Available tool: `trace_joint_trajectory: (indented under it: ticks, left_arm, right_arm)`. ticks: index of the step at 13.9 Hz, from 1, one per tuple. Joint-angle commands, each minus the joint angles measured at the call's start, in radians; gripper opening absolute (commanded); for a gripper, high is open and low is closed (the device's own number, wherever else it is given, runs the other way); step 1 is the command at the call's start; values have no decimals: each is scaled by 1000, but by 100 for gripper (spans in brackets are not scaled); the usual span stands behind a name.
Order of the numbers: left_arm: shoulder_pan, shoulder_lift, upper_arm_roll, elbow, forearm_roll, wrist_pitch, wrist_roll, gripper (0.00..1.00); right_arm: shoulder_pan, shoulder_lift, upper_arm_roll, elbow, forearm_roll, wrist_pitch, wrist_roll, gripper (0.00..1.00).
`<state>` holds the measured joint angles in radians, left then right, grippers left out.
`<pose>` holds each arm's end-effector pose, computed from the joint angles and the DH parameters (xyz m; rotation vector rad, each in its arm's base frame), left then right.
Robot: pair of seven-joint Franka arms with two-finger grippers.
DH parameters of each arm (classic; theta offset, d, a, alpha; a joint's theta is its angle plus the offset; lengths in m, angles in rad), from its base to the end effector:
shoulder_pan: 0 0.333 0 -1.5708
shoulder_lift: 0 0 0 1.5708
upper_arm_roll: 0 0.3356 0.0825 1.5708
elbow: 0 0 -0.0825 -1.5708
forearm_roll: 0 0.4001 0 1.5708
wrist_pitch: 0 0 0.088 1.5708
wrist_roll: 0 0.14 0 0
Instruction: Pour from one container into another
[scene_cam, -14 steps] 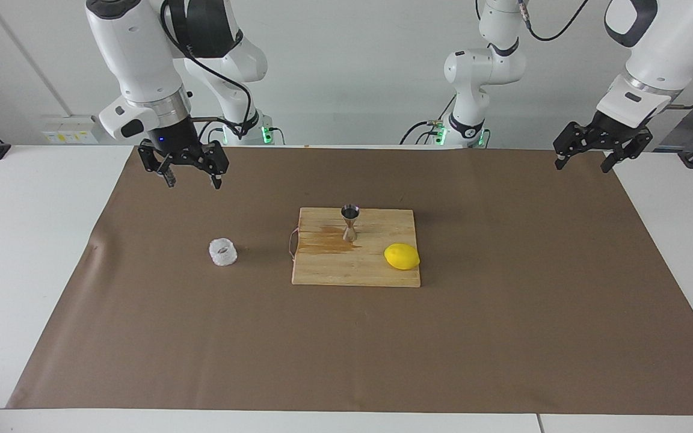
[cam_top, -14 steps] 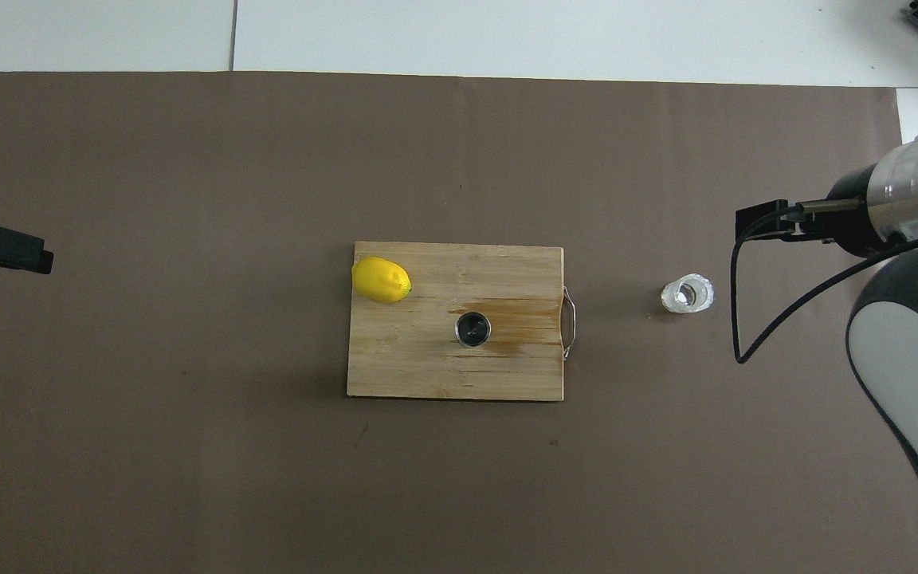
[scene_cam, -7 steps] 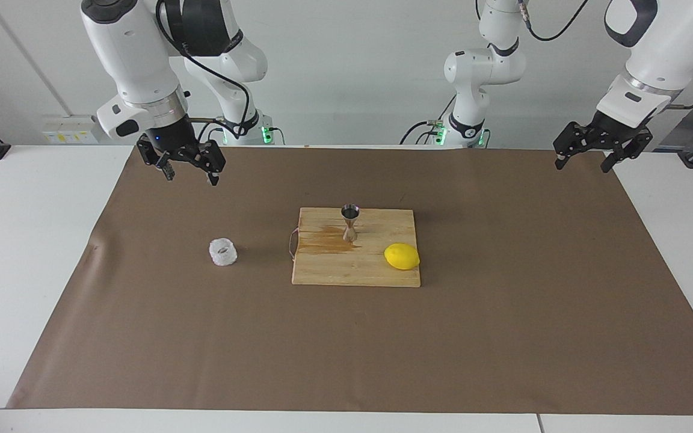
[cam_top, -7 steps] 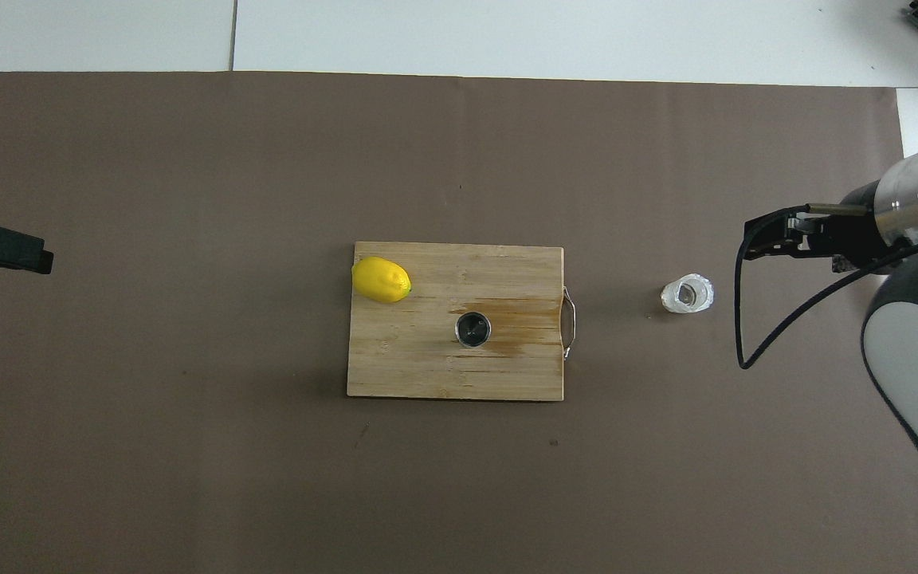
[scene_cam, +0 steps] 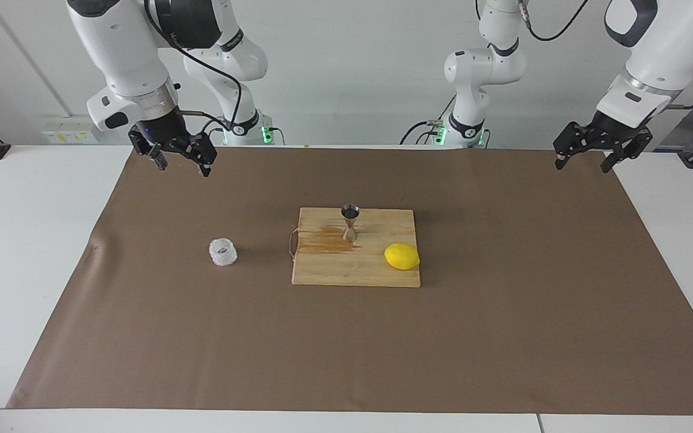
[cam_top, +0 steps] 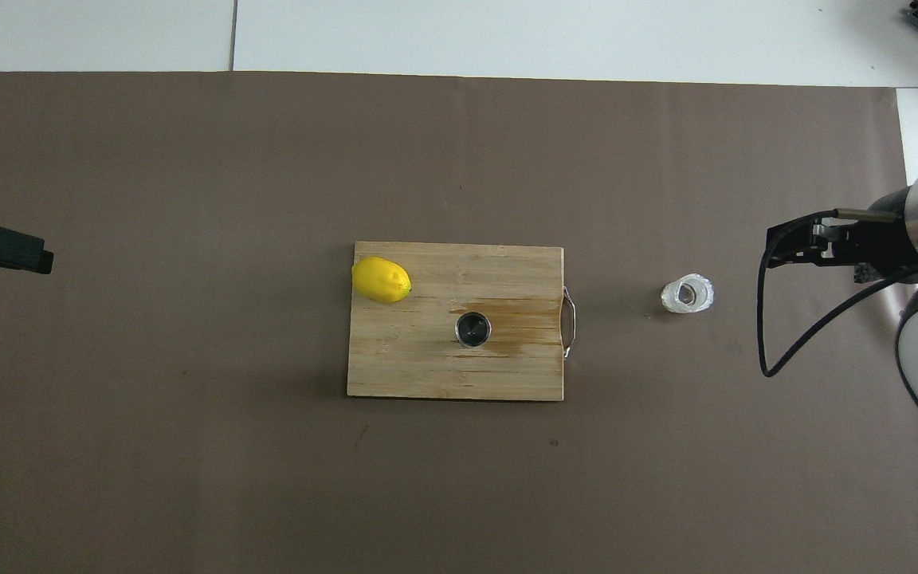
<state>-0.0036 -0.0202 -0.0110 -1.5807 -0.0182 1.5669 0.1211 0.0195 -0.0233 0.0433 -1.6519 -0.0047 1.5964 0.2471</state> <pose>0.5637 -0.0108 0.6174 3.1168 -0.2120 0.0115 0.5612 0.0349 0.5869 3.1174 -0.2878 -0.0485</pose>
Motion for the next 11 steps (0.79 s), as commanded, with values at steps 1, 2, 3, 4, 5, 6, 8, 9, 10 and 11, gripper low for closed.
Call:
trace_joint_trajectory:
  ticks: [1, 2, 3, 4, 5, 6, 8, 9, 10, 11]
  left_arm:
    - [10, -29, -6, -33, 3, 1, 6, 100]
    - [10, -29, -6, -33, 3, 1, 6, 100]
    - [10, -29, -6, -33, 3, 1, 6, 100]
    - [10, -29, -6, -33, 3, 1, 6, 100]
    - [10, -29, -6, -33, 3, 1, 6, 100]
    - [10, -29, -6, -33, 3, 1, 6, 100]
    - [10, -29, -6, -33, 3, 1, 6, 100]
    - [10, -29, -6, -33, 3, 1, 6, 100]
    - [10, -29, -6, -33, 3, 1, 6, 100]
    - [10, -29, -6, -33, 3, 1, 6, 100]
  right_arm:
    - [11, -23, -35, -28, -20, -12, -57, 100]
    - [20, -26, -49, -29, -20, -12, -60, 100]
    - [31, -27, -62, -35, -20, -12, -60, 100]
    - [30, -29, -62, -39, -20, -10, -61, 100]
    - [25, -27, -62, -39, -20, -10, -61, 100]
    - [27, -27, -62, -39, -18, -9, -63, 100]
    - [31, -27, -62, -42, -17, -1, -61, 100]
    - [31, -27, -62, -42, -15, -1, -63, 100]
    - [31, -27, -62, -40, -15, 0, -63, 100]
    - [30, -27, -62, -40, -15, 2, -63, 100]
